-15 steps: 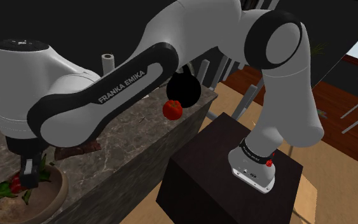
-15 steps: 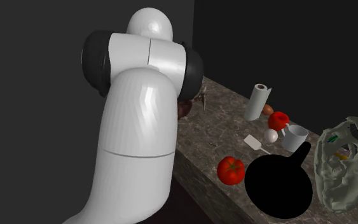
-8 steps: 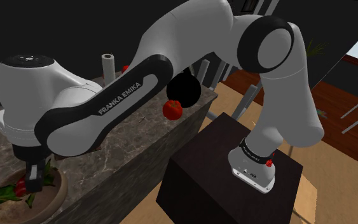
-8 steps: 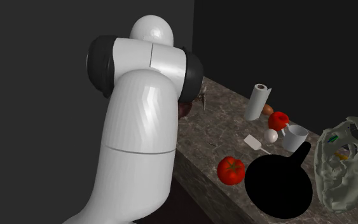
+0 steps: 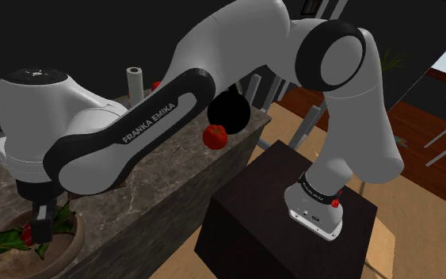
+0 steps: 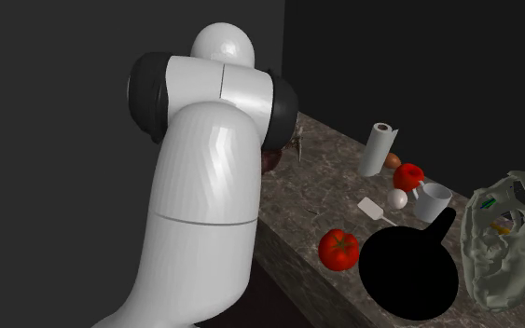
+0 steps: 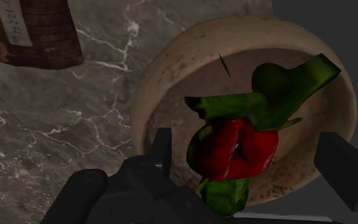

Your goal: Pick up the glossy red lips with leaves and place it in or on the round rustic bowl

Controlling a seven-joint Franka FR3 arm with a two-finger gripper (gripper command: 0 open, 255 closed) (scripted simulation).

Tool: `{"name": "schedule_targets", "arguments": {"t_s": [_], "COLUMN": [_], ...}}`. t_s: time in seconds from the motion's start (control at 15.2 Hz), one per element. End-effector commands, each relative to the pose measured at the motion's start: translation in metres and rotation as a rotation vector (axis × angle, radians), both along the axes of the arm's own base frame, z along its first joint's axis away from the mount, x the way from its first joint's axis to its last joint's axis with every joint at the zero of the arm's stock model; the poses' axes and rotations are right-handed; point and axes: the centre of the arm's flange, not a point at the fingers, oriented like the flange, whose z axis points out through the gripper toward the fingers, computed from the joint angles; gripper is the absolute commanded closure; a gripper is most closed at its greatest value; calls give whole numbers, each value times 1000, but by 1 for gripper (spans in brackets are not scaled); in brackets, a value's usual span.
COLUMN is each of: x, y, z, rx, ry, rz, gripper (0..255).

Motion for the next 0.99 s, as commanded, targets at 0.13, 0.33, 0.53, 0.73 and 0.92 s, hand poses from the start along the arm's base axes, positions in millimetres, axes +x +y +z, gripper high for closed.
{"name": "schedule_targets", "arguments": {"t_s": [0.13, 0.33, 0.53, 0.73, 0.92], "x": [0, 1, 1, 1, 1], "y": [0, -11, -14, -14, -14], "z": [0, 38, 48, 48, 48], "rx": [0, 0, 0, 0, 0], "ry": [0, 0, 0, 0, 0], "rz": [0, 0, 0, 0, 0], "gripper": [0, 0, 0, 0, 0]}}
